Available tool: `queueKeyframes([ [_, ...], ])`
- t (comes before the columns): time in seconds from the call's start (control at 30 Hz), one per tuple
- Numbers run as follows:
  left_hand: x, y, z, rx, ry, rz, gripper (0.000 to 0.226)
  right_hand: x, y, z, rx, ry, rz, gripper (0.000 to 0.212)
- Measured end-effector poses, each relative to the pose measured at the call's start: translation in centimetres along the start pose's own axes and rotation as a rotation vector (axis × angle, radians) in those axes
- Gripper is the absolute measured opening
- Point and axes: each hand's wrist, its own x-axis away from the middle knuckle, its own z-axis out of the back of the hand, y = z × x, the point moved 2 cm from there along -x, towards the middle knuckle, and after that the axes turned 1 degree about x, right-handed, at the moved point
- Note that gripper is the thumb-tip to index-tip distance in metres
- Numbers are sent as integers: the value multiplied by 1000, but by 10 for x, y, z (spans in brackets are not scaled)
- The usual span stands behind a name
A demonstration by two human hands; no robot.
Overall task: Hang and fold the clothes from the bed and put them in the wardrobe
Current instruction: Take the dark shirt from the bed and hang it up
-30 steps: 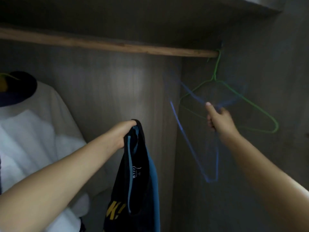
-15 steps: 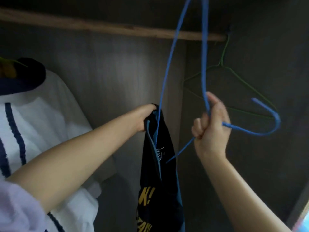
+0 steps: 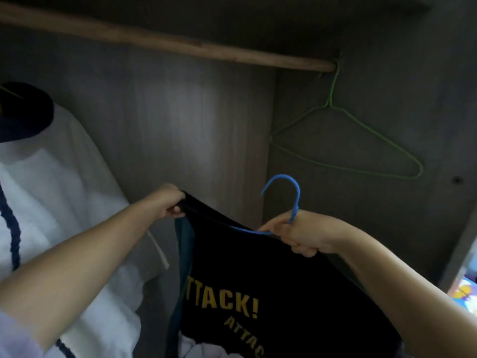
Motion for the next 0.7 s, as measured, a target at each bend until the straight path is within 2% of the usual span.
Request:
queueKeyframes([
  [0.03,1,2,-3,-89,-24,-45,26,0,-1,2,12,-21,-21,37],
  [0.2,17,22,-26,-358,-110,-261,24,-21,-27,-6,-248,-81,-55,26],
  [0.33,24,25,-22,-391,-237,-210,9,-44,-53,-12,-389,-118,-125,18],
  [0.37,25,24,-15,-373,-227,-231,14,-48,-62,-6,-464,-116,-129,19],
  [0.43,30,27,0,-360,-116,-380,27,-54,-85,7,-641,-111,-119,23],
  [0.5,56,36,8,-239,-33,-592,21,-61,-116,13,-753,-76,-27,26],
  [0.53,73,42,6,-176,-49,-689,18,-64,-134,14,-742,-52,47,26],
  [0.6,110,54,2,-145,-112,-817,31,-66,-175,10,-606,-30,201,25],
  [0.7,153,77,13,-123,-98,-817,44,-64,-234,-6,-228,-5,448,38],
])
